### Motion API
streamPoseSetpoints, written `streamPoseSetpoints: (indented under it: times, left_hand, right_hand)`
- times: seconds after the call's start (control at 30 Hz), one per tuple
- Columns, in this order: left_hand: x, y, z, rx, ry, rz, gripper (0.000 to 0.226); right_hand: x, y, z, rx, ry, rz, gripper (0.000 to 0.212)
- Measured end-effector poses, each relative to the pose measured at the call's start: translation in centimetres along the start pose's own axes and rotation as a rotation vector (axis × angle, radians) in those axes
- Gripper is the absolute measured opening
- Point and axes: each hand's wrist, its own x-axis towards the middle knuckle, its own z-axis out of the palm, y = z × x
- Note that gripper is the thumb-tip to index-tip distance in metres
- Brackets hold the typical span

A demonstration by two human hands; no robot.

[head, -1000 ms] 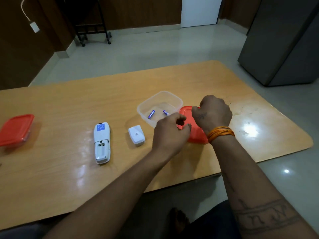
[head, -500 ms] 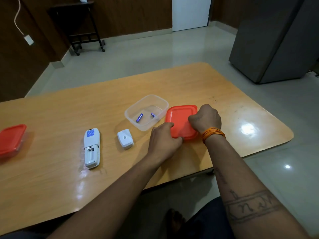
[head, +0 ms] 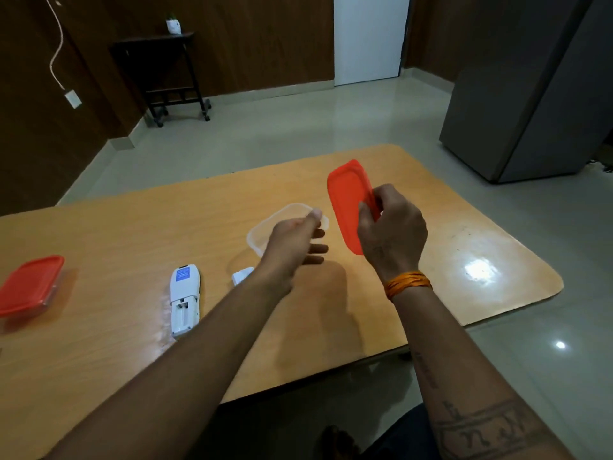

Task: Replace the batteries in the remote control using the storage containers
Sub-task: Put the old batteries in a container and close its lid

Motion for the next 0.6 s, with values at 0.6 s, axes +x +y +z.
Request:
streamPoseSetpoints:
  times: [0.6]
  left_hand:
    - [6.3, 2.6, -9.0, 0.028, 0.168, -0.039, 0.012]
  right_hand:
    - [-1.8, -2.6, 3.8, 0.384, -0.088, 0.315, 0.009]
